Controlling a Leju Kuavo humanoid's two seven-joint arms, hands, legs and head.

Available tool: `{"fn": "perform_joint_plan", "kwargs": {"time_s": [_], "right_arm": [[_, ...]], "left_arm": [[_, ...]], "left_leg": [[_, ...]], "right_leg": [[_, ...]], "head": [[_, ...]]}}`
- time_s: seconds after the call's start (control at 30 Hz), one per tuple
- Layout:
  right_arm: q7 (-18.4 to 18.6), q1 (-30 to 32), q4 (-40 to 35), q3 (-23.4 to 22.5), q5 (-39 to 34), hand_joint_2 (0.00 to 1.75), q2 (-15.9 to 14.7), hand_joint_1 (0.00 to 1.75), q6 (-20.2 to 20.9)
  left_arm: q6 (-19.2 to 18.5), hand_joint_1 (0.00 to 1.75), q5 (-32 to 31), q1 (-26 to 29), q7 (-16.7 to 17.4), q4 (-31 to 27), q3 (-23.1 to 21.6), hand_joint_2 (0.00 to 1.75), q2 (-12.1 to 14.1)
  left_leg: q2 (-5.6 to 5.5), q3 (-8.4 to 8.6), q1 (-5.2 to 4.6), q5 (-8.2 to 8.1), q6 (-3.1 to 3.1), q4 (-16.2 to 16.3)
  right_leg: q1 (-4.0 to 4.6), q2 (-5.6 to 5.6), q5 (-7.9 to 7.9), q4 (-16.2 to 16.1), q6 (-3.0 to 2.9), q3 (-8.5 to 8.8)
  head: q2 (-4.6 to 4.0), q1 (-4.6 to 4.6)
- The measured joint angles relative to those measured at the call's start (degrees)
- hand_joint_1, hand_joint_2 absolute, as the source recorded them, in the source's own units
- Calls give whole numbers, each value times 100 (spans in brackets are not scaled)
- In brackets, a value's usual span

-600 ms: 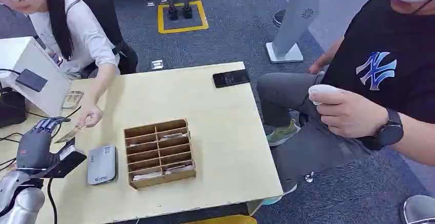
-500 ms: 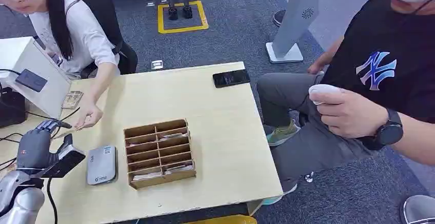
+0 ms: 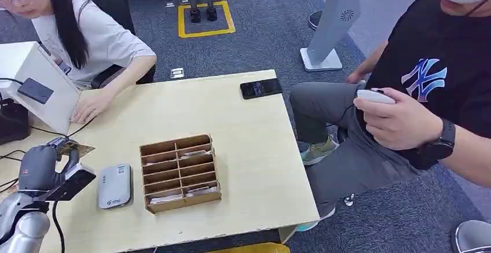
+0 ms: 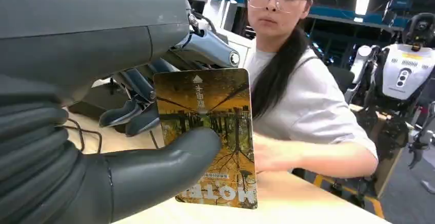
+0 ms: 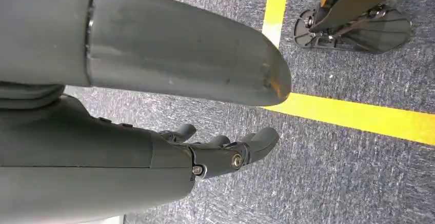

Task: Pass the card to the sensor for recognition and then transmit it.

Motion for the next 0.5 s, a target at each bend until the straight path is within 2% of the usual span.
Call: {"fn": "perform_joint_plan", "kwargs": {"time_s": [0.1, 0.17, 0.27, 0.5], "right_arm": [[-4, 0, 0, 43, -7, 0, 0, 0, 0], [-11, 0, 0, 79, -68, 0, 0, 0, -11], [-11, -1, 2, 98, -101, 0, 0, 0, -28], [-11, -2, 2, 103, -101, 0, 0, 0, -35]], "left_arm": [[50, 175, 207, 44, -203, -91, 17, 175, -26], [-53, 175, 372, 66, -249, -164, 22, 175, -57], [-326, 175, 662, 69, -256, -258, 33, 175, -111], [-374, 175, 710, 74, -256, -367, 55, 175, -177]], "left_leg": [[0, 0, 0, 0, 0, 0], [0, 0, 0, 0, 0, 0], [-1, -1, 0, 0, 0, 0], [-1, -1, 0, 0, 0, 0]], "right_leg": [[0, 0, 0, 0, 0, 0], [0, -1, 0, 0, 0, 0], [0, -2, 0, 0, 0, 0], [0, -2, 0, 0, 0, 0]], "head": [[0, 0], [0, 0], [0, 0], [0, 0]]}}
